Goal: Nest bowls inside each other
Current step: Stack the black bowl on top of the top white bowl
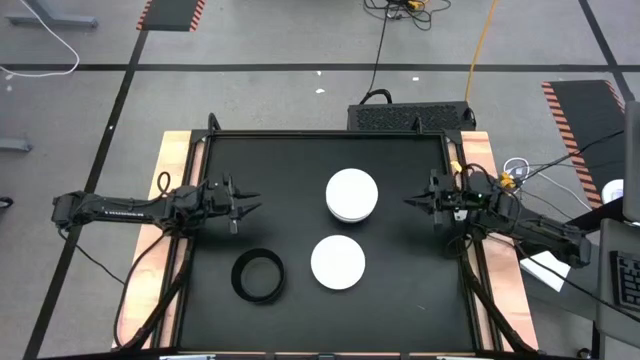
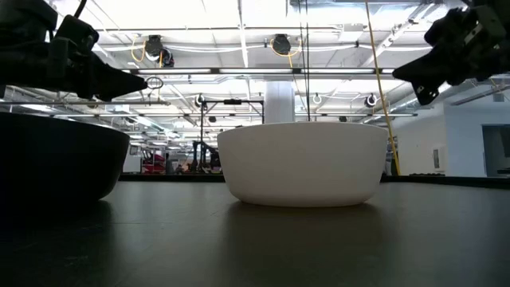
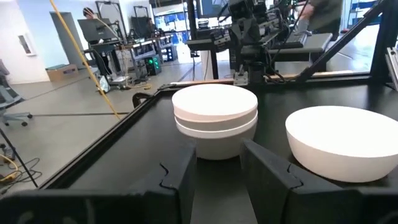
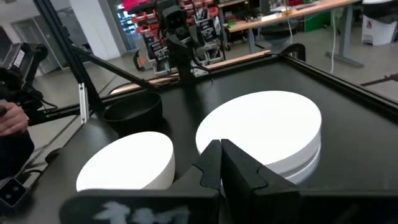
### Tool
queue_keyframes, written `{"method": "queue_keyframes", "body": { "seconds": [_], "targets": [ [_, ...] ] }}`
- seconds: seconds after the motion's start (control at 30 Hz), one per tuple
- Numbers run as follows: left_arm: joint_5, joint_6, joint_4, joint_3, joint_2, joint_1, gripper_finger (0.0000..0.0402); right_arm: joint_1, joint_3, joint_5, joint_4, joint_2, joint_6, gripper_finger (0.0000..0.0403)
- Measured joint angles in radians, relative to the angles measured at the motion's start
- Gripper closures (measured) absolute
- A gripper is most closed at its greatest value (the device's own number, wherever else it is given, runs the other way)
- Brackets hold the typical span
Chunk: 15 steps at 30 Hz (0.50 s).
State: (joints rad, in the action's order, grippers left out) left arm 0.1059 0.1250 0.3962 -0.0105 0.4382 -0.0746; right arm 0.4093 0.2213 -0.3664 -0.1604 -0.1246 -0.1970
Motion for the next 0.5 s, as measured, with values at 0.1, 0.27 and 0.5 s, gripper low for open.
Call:
{"method": "queue_keyframes", "body": {
  "seconds": [0.1, 0.27, 0.5],
  "targets": [
    [0.000, -0.005, -0.001, 0.000, 0.000, 0.000, 0.0275, -0.019, -0.056, 0.004, 0.081, 0.000, -0.002, 0.0403],
    [0.000, -0.016, -0.002, 0.000, 0.000, 0.000, 0.0275, -0.071, -0.141, 0.033, 0.202, 0.000, 0.004, 0.0403],
    [0.000, -0.038, -0.015, 0.000, 0.000, 0.000, 0.0275, -0.147, -0.162, 0.090, 0.223, 0.000, 0.098, 0.0403]
  ]
}}
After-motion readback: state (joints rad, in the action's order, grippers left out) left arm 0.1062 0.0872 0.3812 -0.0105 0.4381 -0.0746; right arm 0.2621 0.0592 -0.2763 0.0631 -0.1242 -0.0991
